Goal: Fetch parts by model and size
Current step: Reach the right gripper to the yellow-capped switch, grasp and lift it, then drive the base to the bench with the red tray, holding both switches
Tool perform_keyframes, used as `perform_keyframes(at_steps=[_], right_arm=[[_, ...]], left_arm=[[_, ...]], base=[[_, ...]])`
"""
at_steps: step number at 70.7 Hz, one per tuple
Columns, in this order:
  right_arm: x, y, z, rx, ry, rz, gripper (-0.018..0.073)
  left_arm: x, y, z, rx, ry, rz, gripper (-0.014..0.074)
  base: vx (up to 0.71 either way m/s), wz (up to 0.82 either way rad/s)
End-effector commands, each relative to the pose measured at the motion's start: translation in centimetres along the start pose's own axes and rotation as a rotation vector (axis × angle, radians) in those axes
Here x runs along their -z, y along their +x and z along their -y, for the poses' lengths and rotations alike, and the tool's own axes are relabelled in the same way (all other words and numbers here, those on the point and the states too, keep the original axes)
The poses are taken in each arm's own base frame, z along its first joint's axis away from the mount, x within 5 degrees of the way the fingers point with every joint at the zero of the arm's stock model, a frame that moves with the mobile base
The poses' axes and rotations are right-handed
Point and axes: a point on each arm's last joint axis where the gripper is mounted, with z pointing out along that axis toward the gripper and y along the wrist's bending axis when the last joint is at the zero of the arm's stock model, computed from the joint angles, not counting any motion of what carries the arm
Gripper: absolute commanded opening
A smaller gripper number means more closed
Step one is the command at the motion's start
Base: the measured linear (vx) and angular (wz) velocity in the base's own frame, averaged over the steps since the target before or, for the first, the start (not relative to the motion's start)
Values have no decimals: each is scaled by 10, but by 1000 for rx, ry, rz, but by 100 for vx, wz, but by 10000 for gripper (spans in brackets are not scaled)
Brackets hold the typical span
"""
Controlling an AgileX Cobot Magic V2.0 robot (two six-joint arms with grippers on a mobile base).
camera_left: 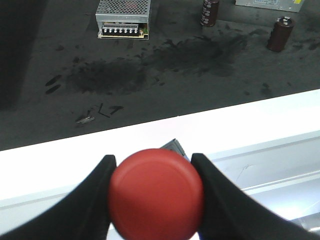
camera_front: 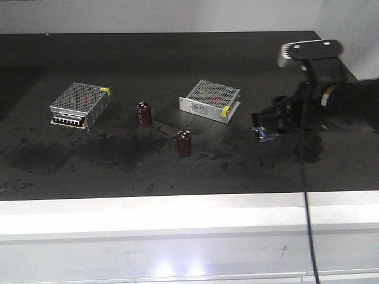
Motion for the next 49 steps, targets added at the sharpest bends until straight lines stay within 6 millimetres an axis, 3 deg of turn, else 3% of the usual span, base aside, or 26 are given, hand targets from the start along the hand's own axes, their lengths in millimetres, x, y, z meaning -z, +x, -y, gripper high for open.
perform_keyframes(at_steps=[1,20,34,49], right_arm=[[44,-5,0,29,2,193,-6],[109,43,2,31,-2,395,-6],[137,82,3,31,-4,510,-6],[152,115,4,45,-2,568,-6]], left_arm=[[4,-11,1,-1,10,79,3],[4,-11,1,-1,10,79,3],[4,-11,1,-1,10,79,3],[4,-11,1,-1,10,79,3]], base=[[0,0],[0,0],[0,0],[0,0]])
